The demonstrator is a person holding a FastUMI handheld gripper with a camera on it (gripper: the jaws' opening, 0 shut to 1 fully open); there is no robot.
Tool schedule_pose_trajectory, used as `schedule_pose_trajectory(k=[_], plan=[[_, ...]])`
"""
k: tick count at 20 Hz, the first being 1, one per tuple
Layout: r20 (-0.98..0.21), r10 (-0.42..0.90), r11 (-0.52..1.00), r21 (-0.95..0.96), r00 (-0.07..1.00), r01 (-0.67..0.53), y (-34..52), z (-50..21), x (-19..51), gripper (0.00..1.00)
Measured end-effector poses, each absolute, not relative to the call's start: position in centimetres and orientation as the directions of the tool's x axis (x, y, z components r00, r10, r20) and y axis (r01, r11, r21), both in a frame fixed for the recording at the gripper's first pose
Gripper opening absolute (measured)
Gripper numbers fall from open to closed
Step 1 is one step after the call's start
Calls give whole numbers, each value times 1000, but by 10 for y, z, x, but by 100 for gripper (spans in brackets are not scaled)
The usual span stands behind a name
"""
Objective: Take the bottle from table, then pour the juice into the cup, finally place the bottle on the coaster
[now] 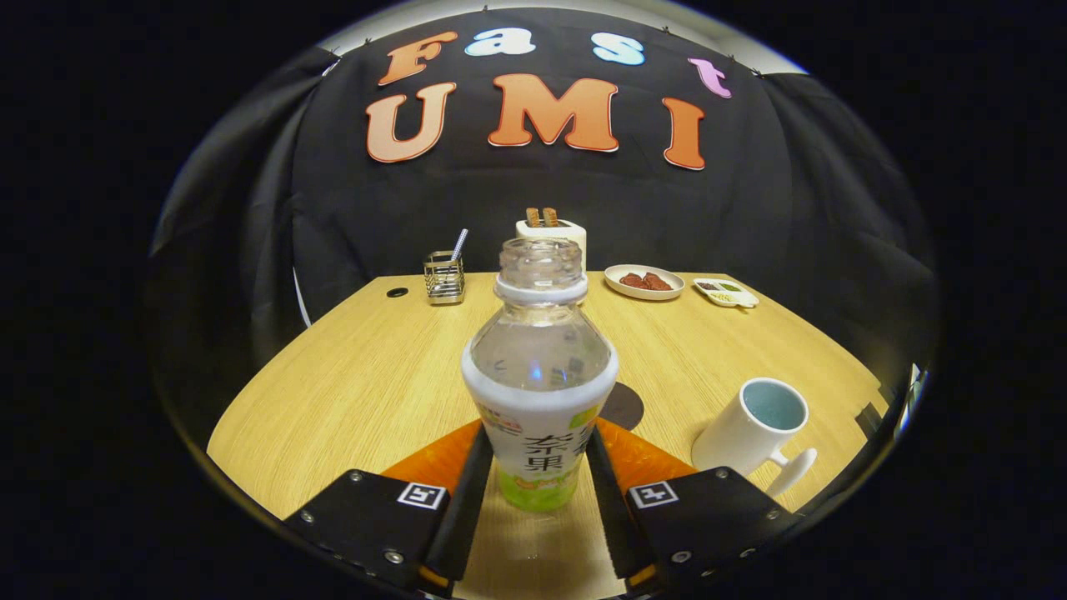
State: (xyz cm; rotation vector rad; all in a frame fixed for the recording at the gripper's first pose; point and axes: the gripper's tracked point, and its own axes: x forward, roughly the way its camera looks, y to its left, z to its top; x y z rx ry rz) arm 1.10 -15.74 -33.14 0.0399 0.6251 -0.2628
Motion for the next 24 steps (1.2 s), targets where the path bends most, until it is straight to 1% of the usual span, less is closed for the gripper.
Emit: schedule_pose_trajectory(k=[1,2,7,10,14,20,24], plan=[[-579,-234,965,-38,781,260,-158,-331,10,63],[-571,-233,965,-36,787,259,-157,-331,11,59],[-573,-236,963,-29,785,268,-165,-329,9,49],[-533,-219,950,74,817,303,-168,-311,10,48],[-472,-180,902,271,863,336,-174,-286,15,47],[-488,-161,789,459,858,409,-183,-290,15,47],[-473,-116,659,622,873,424,-180,-291,20,47]])
